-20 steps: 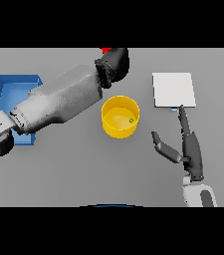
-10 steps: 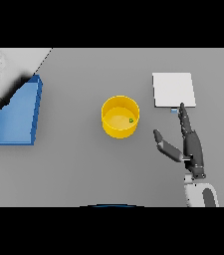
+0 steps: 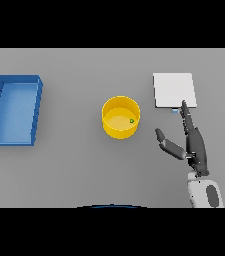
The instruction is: Pick up the red beaker and tilt it to pour out 1 green nut into yellow bowl. Pick up the yellow bowl and place it on the metallic measuring scale.
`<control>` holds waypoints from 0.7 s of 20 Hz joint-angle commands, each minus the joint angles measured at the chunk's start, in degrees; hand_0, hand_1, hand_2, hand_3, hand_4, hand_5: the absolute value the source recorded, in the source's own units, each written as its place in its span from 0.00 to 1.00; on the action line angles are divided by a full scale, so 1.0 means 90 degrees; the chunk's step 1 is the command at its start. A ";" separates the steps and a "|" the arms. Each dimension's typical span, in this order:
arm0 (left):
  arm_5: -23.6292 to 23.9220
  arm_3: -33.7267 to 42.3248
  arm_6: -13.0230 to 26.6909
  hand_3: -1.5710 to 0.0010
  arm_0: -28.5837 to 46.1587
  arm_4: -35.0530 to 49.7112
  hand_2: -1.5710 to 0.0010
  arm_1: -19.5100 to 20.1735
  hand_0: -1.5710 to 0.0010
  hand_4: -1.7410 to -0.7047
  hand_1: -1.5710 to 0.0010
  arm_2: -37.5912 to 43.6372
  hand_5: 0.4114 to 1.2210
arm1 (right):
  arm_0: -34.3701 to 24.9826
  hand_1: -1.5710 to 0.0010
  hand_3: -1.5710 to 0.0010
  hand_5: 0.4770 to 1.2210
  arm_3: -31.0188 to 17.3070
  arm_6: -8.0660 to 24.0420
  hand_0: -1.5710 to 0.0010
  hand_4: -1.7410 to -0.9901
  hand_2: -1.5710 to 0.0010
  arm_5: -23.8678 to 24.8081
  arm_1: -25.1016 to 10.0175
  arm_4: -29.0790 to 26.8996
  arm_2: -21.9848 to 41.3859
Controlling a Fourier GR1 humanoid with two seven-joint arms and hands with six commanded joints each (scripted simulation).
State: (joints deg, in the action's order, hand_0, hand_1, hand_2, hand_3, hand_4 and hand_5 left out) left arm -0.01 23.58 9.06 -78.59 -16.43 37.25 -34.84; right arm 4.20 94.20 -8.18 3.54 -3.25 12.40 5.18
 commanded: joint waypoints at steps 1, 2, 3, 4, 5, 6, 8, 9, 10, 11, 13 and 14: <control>0.0263 0.0282 0.0174 0.10 0.0309 0.0248 0.00 0.0145 0.00 0.00 0.00 0.0130 1.00 | 0.0087 1.00 1.00 0.16 0.0038 -0.0054 1.00 0.70 1.00 -0.0060 -0.0020 -0.0026 0.0022; 0.0526 0.0535 0.0316 0.09 0.0670 0.0578 0.00 0.0290 0.00 0.00 0.00 0.0313 1.00 | 0.0087 1.00 1.00 0.16 0.0017 -0.0076 1.00 0.70 1.00 -0.0068 0.0008 -0.0014 0.0055; 0.0783 0.0825 0.0548 0.08 0.0992 0.0829 0.00 0.0357 0.00 0.00 0.00 0.0411 1.00 | 0.0061 1.00 1.00 0.17 0.0019 0.0009 1.00 0.70 1.00 -0.0055 -0.0010 0.0019 0.0057; 0.1000 0.1147 0.0796 0.08 0.1345 0.1035 0.00 0.0452 0.00 0.00 0.00 0.0458 1.00 | 0.0069 1.00 1.00 0.18 0.0035 0.0000 1.00 0.70 1.00 -0.0034 -0.0011 0.0091 0.0097; 0.1280 0.1489 0.1041 0.08 0.1709 0.1252 0.00 0.0533 0.00 0.00 0.00 0.0527 1.00 | 0.0006 1.00 1.00 0.19 -0.0042 0.0020 1.00 0.71 1.00 -0.0027 -0.0006 0.0148 0.0127; 0.1446 0.1895 0.1288 0.07 0.2093 0.1457 0.00 0.0705 0.00 0.00 0.00 0.0576 1.00 | 0.0028 1.00 1.00 0.21 -0.0040 -0.0013 1.00 0.71 1.00 -0.0059 -0.0083 0.0175 0.0123; 0.1947 0.2679 0.1804 0.08 0.2833 0.1750 0.00 0.0869 0.00 0.00 0.00 0.0554 1.00 | -0.0040 1.00 1.00 0.23 -0.0031 0.0068 1.00 0.71 1.00 -0.0041 -0.0096 0.0220 0.0134; 0.2157 0.3068 0.2050 0.08 0.3149 0.1825 0.00 0.0957 0.00 0.00 0.00 0.0485 1.00 | 0.0039 1.00 1.00 0.24 0.0024 0.0074 1.00 0.71 1.00 -0.0082 -0.0108 0.0229 0.0172; 0.2314 0.3391 0.2113 0.08 0.3501 0.1976 0.00 0.1064 0.00 0.00 0.00 0.0484 1.00 | 0.0030 1.00 1.00 0.24 0.0002 0.0092 1.00 0.71 1.00 -0.0066 -0.0068 0.0254 0.0202; 0.2482 0.3761 0.2224 0.08 0.3807 0.2102 0.00 0.1177 0.00 0.00 0.00 0.0475 1.00 | 0.0095 1.00 1.00 0.25 0.0070 0.0071 1.00 0.71 1.00 -0.0063 -0.0050 0.0248 0.0218; 0.2767 0.4092 0.2388 0.08 0.4270 0.2263 0.00 0.1227 0.00 0.00 0.00 0.0388 1.00 | 0.0129 1.00 1.00 0.25 0.0105 0.0116 1.00 0.70 1.00 -0.0055 -0.0063 0.0228 0.0194; 0.2906 0.4240 0.2449 0.08 0.4503 0.2368 0.00 0.1237 0.00 0.00 0.00 0.0358 1.00 | 0.0106 1.00 1.00 0.25 0.0067 0.0125 1.00 0.70 1.00 -0.0050 -0.0061 0.0250 0.0203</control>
State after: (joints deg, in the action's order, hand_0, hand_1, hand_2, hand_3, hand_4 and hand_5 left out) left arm 26.14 61.72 31.04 -38.00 5.03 48.35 -31.64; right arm 5.15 94.80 -7.01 3.08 -3.80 14.65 7.01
